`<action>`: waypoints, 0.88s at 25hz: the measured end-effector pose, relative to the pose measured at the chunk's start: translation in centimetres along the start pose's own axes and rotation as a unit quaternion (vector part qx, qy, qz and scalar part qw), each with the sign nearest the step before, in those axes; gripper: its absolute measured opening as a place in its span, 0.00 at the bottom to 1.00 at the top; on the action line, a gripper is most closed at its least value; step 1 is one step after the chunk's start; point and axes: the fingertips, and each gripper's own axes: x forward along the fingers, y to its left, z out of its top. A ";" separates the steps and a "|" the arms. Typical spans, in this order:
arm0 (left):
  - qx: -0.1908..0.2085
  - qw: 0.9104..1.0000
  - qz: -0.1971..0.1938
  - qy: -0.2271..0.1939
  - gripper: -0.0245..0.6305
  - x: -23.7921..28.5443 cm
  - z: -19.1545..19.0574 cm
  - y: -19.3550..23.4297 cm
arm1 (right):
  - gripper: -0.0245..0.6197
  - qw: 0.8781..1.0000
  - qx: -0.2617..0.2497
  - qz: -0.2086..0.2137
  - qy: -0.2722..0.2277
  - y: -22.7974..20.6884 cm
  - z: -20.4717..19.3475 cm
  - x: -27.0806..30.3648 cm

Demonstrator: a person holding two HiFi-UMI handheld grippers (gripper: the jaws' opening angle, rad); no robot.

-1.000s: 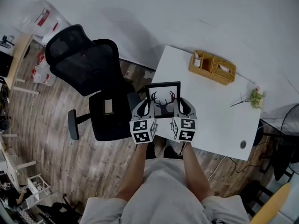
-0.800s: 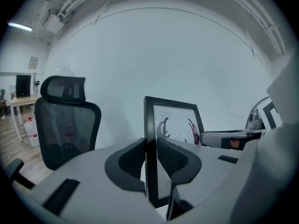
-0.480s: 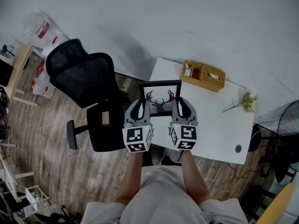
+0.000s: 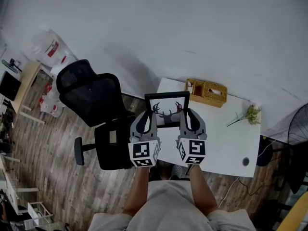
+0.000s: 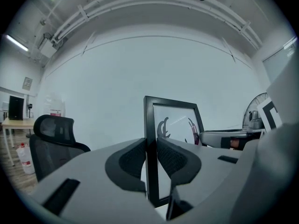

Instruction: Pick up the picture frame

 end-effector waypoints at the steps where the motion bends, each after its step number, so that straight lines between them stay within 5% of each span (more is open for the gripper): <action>1: 0.003 1.000 -0.001 -0.004 0.18 -0.2 0.4 -0.2 | 0.15 1.000 0.001 0.000 -0.005 -0.1 0.3 -0.2; 11: 0.006 0.999 -0.003 -0.041 0.18 -4.2 1.4 -3.2 | 0.15 0.999 -0.012 0.008 -0.041 -0.4 1.8 -5.3; 22: 0.004 0.999 -0.001 -0.033 0.18 -5.2 0.3 -3.4 | 0.15 0.999 -0.009 0.016 -0.038 -0.1 0.3 -6.2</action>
